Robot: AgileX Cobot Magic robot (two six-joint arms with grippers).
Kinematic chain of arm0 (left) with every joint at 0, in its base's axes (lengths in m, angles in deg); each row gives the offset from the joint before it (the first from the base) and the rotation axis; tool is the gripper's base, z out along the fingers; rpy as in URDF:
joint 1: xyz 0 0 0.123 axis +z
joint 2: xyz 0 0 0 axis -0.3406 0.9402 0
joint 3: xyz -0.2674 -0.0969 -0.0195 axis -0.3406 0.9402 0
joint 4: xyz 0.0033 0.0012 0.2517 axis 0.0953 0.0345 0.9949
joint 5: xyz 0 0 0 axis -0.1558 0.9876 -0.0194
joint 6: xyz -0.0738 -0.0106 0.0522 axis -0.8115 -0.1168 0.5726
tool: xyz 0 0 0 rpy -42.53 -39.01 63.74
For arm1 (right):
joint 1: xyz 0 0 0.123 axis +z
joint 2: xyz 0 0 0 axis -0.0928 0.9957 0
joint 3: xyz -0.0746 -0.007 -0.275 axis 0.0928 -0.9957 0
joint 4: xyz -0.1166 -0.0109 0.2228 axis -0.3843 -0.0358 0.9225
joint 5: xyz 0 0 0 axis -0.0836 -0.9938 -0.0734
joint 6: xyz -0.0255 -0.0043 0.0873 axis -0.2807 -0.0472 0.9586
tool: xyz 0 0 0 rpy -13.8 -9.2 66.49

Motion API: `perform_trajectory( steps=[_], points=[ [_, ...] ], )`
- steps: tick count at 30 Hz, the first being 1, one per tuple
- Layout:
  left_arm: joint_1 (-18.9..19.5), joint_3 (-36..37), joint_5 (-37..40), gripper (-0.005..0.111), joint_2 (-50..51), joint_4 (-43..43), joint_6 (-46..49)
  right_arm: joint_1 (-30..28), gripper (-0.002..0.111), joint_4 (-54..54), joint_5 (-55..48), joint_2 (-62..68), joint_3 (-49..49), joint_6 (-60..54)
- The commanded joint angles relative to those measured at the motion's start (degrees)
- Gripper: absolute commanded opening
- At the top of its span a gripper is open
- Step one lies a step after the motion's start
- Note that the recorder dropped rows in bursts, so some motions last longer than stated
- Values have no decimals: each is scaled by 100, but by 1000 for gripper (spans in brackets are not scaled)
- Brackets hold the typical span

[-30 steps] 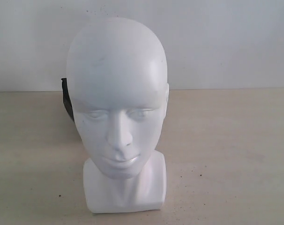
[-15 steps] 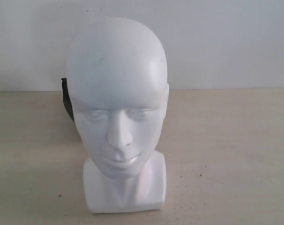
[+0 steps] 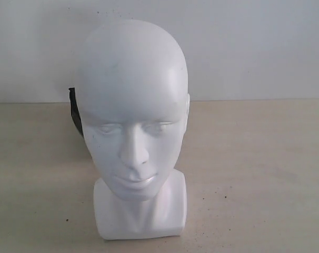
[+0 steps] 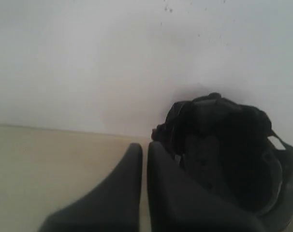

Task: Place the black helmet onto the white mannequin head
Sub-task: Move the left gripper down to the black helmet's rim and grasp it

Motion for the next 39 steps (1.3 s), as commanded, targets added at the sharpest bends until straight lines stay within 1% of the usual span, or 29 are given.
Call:
perform_trajectory(
  steps=[1, 3, 5, 8, 11, 12, 14, 15, 17, 22, 24, 25, 30, 39],
  points=[
    [-66, -885, 1375, 4, 739, -41, 1, -19, 0, -35, 71, -25, 3, -6],
    [-66, -1260, 1962, 4, 1050, -169, 260, -19, 0, -35, 71, -25, 3, -6],
    [-66, -1577, 2440, 4, 1348, -622, 816, -19, 0, -35, 71, -25, 3, -6],
    [-66, -1902, 2747, 4, 1693, -1794, 1915, -19, 0, -35, 71, -25, 3, -6],
    [-66, -2181, 2890, 4, 2013, -2953, 2963, -19, 0, -35, 71, -25, 3, -6],
    [-66, -2293, 2932, 5, 2132, -3213, 3197, -19, 0, -35, 71, -25, 3, -6],
    [-66, -2500, 3037, 7, 2375, -3446, 3465, -19, 0, -35, 35, -25, 3, -6],
    [-66, -2626, 3050, 11, 2492, -3463, 3466, -19, 0, -35, 35, -25, 3, -6],
    [-66, -2792, 3049, 21, 2697, -3463, 3466, -19, 0, -35, 35, -25, 3, -6],
    [-66, -3105, 3016, 57, 3203, -3463, 3439, -19, 0, -35, 35, -25, 3, -6],
    [-66, -3197, 2927, 66, 3420, -3517, 3298, -19, 0, -35, 35, -25, 3, -6],
    [-66, -3241, 2890, 69, 3533, -3589, 3251, -19, 0, -35, 35, -25, 3, -6],
    [-66, -3504, 2729, 69, 4049, -3812, 3282, -19, 0, -35, 35, -25, 3, -6],
    [-66, -4165, 2652, 69, 4943, -3812, 3440, -19, 0, -35, 35, -25, 3, -6]
  ],
)
